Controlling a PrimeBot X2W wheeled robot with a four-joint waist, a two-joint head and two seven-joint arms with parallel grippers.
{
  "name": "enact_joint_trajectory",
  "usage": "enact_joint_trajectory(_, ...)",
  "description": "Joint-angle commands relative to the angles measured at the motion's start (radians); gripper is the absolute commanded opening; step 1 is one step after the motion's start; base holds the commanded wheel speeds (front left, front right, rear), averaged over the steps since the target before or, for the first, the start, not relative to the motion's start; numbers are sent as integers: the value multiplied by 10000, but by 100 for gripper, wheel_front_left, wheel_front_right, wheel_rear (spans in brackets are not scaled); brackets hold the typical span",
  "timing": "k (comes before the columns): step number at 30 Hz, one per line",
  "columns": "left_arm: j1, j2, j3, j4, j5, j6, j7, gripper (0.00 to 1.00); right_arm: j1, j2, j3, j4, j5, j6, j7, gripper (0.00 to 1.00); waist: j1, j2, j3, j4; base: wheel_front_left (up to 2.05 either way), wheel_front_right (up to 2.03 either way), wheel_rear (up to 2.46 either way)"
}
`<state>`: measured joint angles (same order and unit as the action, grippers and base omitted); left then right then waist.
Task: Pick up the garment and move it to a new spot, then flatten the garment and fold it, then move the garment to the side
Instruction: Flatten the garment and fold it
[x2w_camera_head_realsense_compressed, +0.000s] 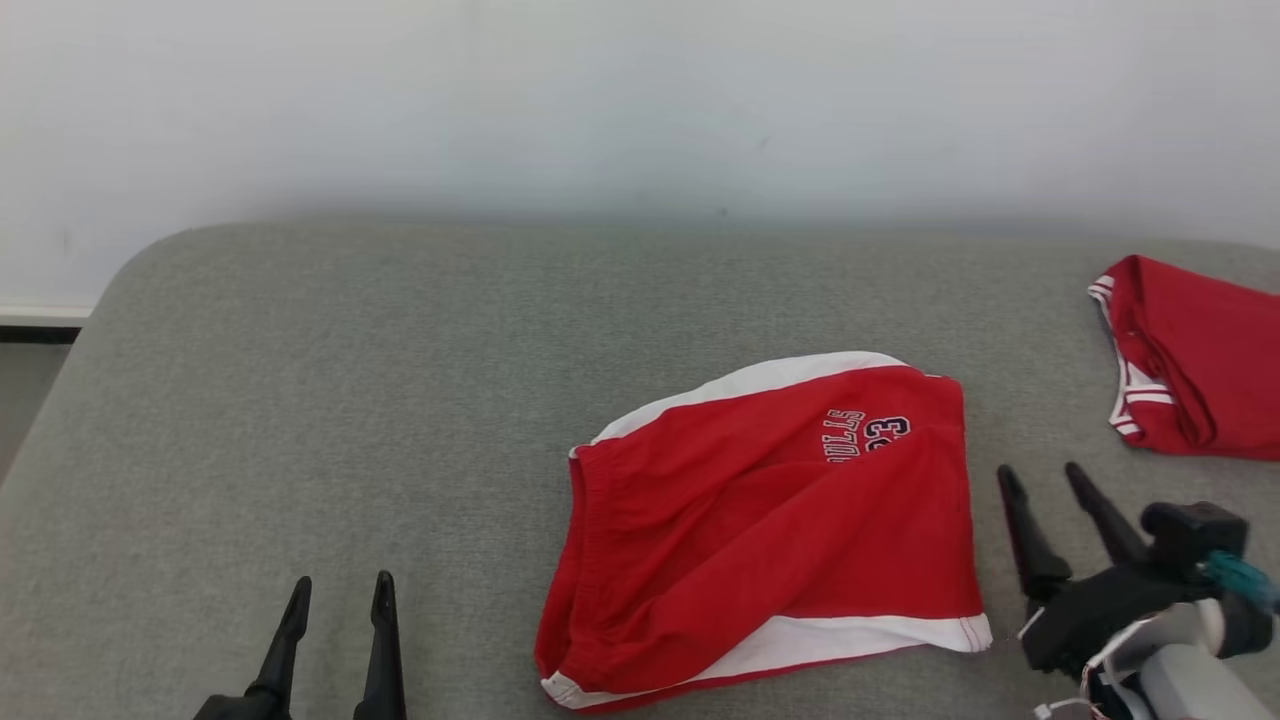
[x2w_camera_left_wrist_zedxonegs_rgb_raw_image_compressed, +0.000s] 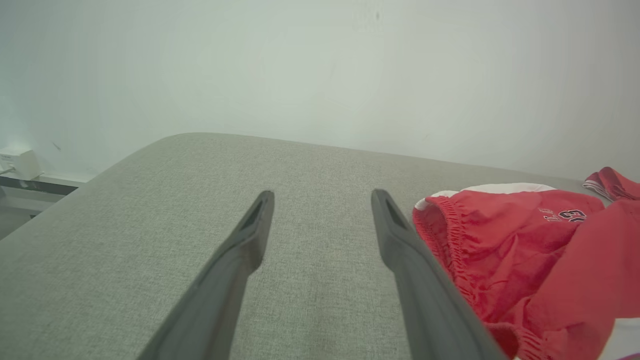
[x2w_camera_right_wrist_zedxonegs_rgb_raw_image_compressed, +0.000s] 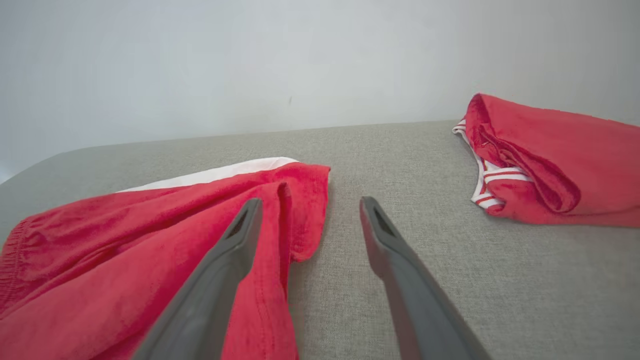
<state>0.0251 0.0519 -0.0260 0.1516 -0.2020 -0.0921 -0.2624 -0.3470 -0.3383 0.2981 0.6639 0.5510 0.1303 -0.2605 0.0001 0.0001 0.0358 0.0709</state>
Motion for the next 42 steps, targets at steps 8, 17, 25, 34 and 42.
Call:
enact_joint_trajectory(8,325,-2,279,-195,285,-29,-31,100,1773,174,-1699,-2942,-903,6,-48,100,-1,-1,-229,-695,0,0,0)
enact_joint_trajectory(17,530,56,612,-379,436,-41,-31,100,3669,930,-2710,-5116,-1601,6,-50,100,-1,-1,-522,-782,0,0,0)
enact_joint_trajectory(25,824,195,726,-502,541,-102,-31,100,4652,1399,-2771,-6079,-2196,6,70,100,-1,-1,-712,-717,0,0,0)
enact_joint_trajectory(34,1122,594,154,-863,126,-307,-31,100,4934,1524,-2917,-6176,-2109,6,162,100,-1,-1,-775,-562,0,0,0)
enact_joint_trajectory(42,1233,731,-64,-958,-177,-378,-31,100,4901,1639,-2799,-6055,-2152,6,168,100,-1,-1,-755,-584,0,0,0)
